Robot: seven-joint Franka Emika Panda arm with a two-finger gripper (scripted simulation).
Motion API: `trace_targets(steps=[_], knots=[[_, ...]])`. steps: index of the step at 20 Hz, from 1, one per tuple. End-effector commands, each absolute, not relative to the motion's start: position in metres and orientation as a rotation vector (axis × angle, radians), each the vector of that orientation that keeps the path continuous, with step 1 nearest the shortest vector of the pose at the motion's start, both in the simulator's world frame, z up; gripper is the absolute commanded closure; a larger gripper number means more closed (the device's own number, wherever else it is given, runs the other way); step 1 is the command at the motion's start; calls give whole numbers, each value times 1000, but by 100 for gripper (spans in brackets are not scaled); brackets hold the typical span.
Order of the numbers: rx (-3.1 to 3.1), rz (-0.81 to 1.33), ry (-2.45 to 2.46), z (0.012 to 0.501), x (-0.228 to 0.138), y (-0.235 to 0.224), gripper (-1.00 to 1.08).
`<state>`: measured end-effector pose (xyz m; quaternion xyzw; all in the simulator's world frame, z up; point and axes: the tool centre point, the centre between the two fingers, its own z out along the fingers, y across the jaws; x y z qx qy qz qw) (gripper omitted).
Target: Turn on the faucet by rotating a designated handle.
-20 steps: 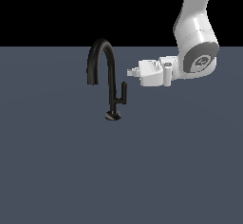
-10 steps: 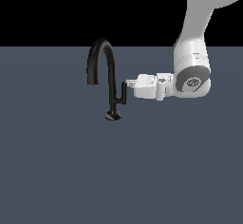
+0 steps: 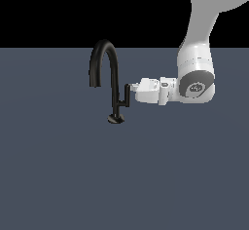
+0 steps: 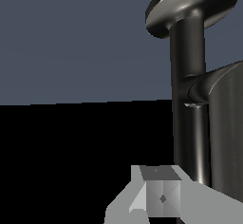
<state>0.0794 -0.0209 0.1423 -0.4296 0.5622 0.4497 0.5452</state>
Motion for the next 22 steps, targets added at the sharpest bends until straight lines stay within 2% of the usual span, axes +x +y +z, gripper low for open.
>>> trace_targets(steps=[1, 22], knots=[[-1019, 1066, 1333, 144, 74, -20, 108], [-1019, 1059, 1332, 154, 26, -8, 108]])
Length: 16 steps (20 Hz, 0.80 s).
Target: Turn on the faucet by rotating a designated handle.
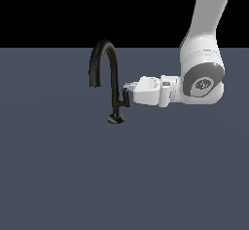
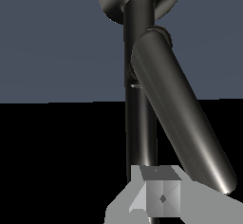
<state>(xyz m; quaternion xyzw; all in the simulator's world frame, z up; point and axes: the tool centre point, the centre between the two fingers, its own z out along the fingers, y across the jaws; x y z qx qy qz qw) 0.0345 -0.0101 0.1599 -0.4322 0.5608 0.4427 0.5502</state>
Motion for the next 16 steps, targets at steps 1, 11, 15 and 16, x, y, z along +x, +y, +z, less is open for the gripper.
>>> trace_targets(steps=[1, 11, 15, 16], knots=[[-1019, 1059, 1332, 153, 22, -7, 108], [-1019, 1066, 1332, 137, -17, 2, 108], [-1026, 1048, 1320, 136, -11, 0, 108], [-1026, 1050, 1321, 130, -14, 1, 108]])
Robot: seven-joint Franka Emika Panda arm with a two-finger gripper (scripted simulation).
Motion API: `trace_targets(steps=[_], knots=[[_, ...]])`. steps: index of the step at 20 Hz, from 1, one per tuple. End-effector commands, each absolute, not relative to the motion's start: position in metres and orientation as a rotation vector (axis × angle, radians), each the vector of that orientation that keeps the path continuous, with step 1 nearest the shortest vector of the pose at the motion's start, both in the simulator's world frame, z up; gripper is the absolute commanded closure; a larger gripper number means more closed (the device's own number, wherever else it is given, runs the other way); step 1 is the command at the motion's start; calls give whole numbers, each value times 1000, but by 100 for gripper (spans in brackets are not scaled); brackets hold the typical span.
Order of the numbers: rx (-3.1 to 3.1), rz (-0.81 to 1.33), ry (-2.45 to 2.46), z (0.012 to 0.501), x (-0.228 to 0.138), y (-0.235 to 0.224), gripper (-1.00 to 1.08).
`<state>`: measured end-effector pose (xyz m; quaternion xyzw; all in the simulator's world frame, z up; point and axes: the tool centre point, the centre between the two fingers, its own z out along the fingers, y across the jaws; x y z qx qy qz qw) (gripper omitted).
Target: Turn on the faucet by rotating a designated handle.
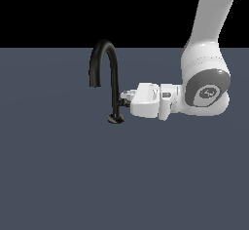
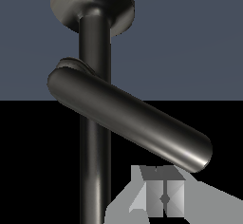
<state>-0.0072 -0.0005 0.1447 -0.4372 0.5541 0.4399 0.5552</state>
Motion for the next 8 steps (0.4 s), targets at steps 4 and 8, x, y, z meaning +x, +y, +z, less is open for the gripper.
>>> trace_targets(steps=[4, 8], knots=[[-1022, 1059, 1327, 105, -25, 4, 108], [-1019, 1065, 1331, 87, -34, 6, 108]])
